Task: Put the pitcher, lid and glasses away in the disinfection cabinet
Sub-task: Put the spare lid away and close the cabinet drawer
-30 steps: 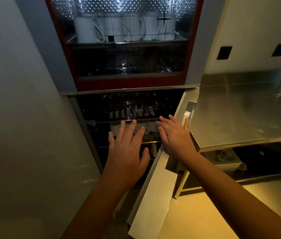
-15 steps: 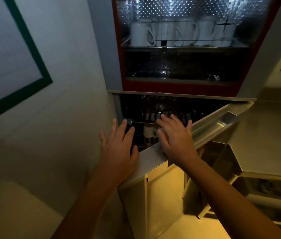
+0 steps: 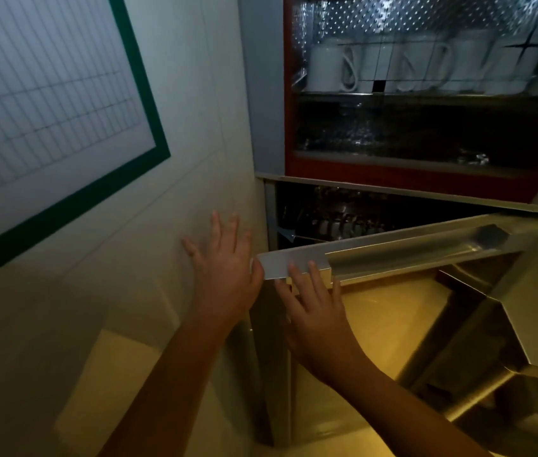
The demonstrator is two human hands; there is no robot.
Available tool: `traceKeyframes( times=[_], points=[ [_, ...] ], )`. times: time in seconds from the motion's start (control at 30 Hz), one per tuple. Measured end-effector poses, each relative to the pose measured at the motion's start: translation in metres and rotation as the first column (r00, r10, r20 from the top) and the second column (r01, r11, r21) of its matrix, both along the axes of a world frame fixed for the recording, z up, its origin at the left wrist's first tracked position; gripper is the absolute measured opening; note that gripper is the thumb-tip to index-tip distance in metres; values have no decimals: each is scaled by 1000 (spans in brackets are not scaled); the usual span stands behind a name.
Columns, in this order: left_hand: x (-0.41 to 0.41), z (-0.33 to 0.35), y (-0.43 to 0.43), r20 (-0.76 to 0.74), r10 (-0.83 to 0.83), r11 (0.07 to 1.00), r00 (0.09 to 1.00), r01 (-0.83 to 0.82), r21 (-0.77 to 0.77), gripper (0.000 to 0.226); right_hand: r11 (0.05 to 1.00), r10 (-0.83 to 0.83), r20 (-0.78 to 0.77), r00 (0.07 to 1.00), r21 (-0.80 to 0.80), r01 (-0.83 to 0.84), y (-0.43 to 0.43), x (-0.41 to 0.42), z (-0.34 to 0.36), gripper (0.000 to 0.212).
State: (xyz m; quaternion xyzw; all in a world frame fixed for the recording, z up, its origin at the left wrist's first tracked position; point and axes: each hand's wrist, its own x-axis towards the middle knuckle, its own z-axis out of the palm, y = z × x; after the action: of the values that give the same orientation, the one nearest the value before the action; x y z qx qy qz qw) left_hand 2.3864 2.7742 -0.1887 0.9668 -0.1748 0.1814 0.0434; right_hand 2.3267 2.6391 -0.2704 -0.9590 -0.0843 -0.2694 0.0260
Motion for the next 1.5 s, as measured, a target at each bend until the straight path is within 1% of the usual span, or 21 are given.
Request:
traceKeyframes(
  times=[0.1, 0.2, 0.3, 0.37, 0.43, 0.53, 0.63, 0.7, 0.77, 0.83, 0.97, 1.07, 1.17, 1.23, 1.33, 1.5],
  points=[
    [6, 0, 5, 20, 29, 1000, 999, -29, -3, 54, 999, -39, -59, 997, 7, 40, 6, 4, -3, 83],
    [9, -1, 6, 20, 26, 1000, 999, -26, 17, 54, 998, -55, -76, 996, 18, 57, 5, 14, 0, 80],
    [16, -8, 6, 63, 9, 1000, 998, -9, -5, 51, 997, -75, -96, 993, 16, 77, 5, 26, 3, 74],
    [21, -11, 5, 100, -7, 1000, 995, 10, -30, 48, 995, -102, -108, 989, 8, 103, 5, 34, 4, 74],
    [24, -14, 2, 102, -23, 999, 994, 26, -27, 45, 992, -124, -102, 987, -2, 124, 6, 43, 5, 76],
    [31, -20, -6, 148, -53, 998, 988, 56, -11, 48, 990, -143, -127, 982, -2, 144, 7, 56, 3, 83],
    [38, -22, -16, 155, -81, 996, 985, 84, -16, 43, 987, -151, -193, 970, 24, 158, 6, 69, 0, 94],
    [47, -24, -23, 141, -71, 997, 987, 75, -23, 44, 990, -123, -216, 969, 36, 134, 1, 81, -2, 91],
    [59, -27, -25, 116, -64, 997, 991, 67, -27, 48, 996, -62, -250, 966, 43, 76, -6, 92, -3, 80],
    [69, -28, -27, 116, -81, 996, 990, 86, -38, 49, 998, -50, -261, 964, 8, 54, -12, 105, -5, 78],
    [93, -33, -36, 169, -52, 998, 984, 55, -13, 50, 996, -82, -283, 956, -42, 73, -19, 135, 1, 84],
    [109, -35, -45, 154, -49, 998, 987, 52, -18, 51, 993, -111, -364, 925, -81, 87, -23, 160, 6, 79],
    [123, -40, -53, 189, -22, 999, 982, 29, -35, 52, 988, -149, -361, 920, -89, 125, -27, 183, 7, 75],
    [130, -41, -57, 195, -10, 999, 981, 17, -36, 52, 987, -157, -369, 916, -96, 130, -31, 195, 6, 75],
    [139, -45, -60, 189, -1, 1000, 982, 6, -27, 53, 979, -184, -373, 909, -150, 137, -38, 206, 6, 75],
    [145, -47, -63, 183, 11, 1000, 983, -8, -17, 54, 982, -176, -358, 917, -129, 139, -39, 211, 3, 70]
  ],
)
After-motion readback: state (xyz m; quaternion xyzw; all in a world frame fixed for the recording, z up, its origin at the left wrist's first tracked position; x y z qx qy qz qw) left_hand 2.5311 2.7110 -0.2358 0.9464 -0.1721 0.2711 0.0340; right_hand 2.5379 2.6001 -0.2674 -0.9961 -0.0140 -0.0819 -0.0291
